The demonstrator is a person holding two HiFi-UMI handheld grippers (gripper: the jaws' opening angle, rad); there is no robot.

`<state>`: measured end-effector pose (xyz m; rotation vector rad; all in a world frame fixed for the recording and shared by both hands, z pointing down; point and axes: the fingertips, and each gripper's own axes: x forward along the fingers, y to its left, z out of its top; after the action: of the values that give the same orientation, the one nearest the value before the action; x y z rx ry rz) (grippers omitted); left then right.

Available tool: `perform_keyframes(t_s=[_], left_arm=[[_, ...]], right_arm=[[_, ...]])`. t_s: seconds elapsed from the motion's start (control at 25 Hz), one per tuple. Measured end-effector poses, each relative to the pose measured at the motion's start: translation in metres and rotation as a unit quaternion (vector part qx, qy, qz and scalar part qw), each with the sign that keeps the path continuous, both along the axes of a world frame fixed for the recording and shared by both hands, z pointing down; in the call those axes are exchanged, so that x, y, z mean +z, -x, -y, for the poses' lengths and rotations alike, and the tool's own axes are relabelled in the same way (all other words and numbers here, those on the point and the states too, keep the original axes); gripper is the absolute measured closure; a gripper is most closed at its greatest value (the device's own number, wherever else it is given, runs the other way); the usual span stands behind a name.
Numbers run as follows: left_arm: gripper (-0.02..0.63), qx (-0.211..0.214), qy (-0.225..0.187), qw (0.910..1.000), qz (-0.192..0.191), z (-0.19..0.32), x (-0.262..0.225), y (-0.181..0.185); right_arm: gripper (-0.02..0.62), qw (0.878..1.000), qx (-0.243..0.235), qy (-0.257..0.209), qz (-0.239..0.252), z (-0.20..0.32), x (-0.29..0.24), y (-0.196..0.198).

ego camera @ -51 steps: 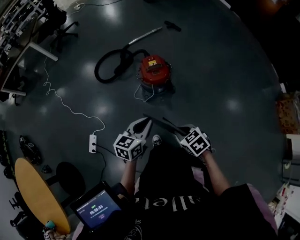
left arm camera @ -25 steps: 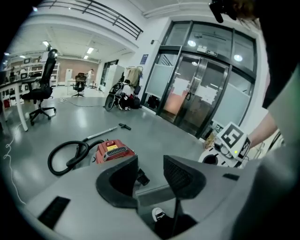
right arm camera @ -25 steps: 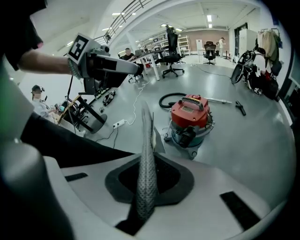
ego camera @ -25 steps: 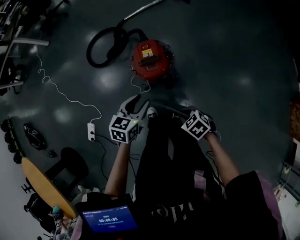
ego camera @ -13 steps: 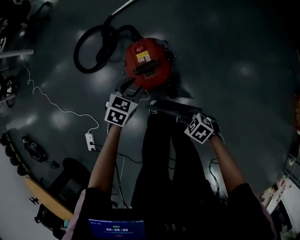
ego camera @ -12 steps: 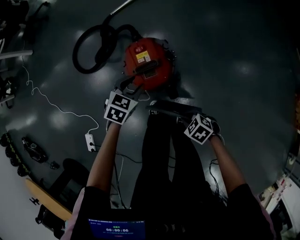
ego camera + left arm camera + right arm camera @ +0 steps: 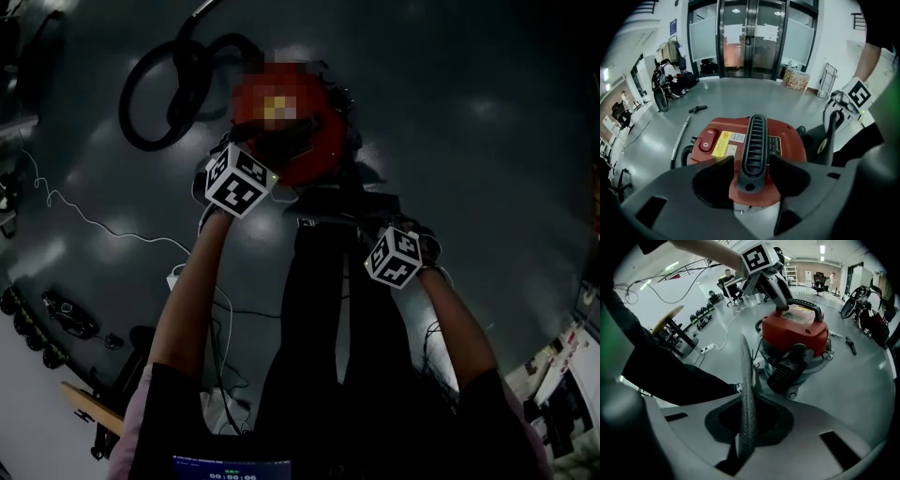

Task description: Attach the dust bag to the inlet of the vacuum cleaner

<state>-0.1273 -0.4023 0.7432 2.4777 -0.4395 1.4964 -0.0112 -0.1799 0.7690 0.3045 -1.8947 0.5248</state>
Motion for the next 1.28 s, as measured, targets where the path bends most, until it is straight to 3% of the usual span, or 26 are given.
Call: perform_keyframes(t_s=[0.04,0.12,0.4,0.52,0.64,0.84,0.96,1.08,1.12,1.16,1.2,1.28], left_arm=[[0.371,0.012,0.002,0.9999,0.006,0.001,0.005,-0.001],[0.452,0.036,0.003,0.9993,0.01,0.001,0.012,-0.003],[0.454,0.044,0.008,0.9989,-0.017,-0.003,0.017,-0.003],[0.454,0.042,0.007,0.9988,-0.024,0.0,0.018,-0.002],[0.454,0.041,0.009,0.9987,-0.031,0.0,0.018,-0.003],[0.453,0.034,0.007,0.9987,-0.037,0.0,0.017,-0.002],[0.453,0.031,0.004,0.9987,-0.039,0.002,0.019,-0.002],[0.453,0.03,0.006,0.9988,-0.039,0.001,0.022,-0.001],[0.453,0.03,0.006,0.9988,-0.039,0.0,0.022,-0.001],[0.453,0.029,0.007,0.9988,-0.039,0.0,0.023,-0.001],[0.453,0.029,0.006,0.9988,-0.039,0.001,0.023,-0.001],[0.453,0.028,0.006,0.9988,-0.039,0.002,0.023,-0.001]], right_arm=[[0.556,1.0,-0.002,-0.007,-0.006,0.006,0.005,-0.001],[0.557,1.0,-0.009,-0.023,-0.019,0.017,0.013,-0.005],[0.555,0.996,-0.027,-0.056,-0.066,0.042,0.033,-0.022],[0.555,0.997,0.052,-0.017,-0.049,0.056,0.04,-0.028],[0.555,0.99,0.136,0.035,-0.026,0.063,0.044,-0.034],[0.554,0.981,0.182,0.062,-0.025,0.065,0.05,-0.031],[0.552,0.959,0.261,0.112,0.005,0.065,0.059,-0.036],[0.552,0.912,0.368,0.173,0.051,0.062,0.07,-0.041],[0.552,0.901,0.389,0.182,0.061,0.062,0.071,-0.042],[0.552,0.899,0.394,0.181,0.065,0.063,0.071,-0.042],[0.552,0.907,0.38,0.169,0.064,0.065,0.07,-0.041],[0.548,0.943,0.303,0.128,0.043,0.067,0.067,-0.04]])
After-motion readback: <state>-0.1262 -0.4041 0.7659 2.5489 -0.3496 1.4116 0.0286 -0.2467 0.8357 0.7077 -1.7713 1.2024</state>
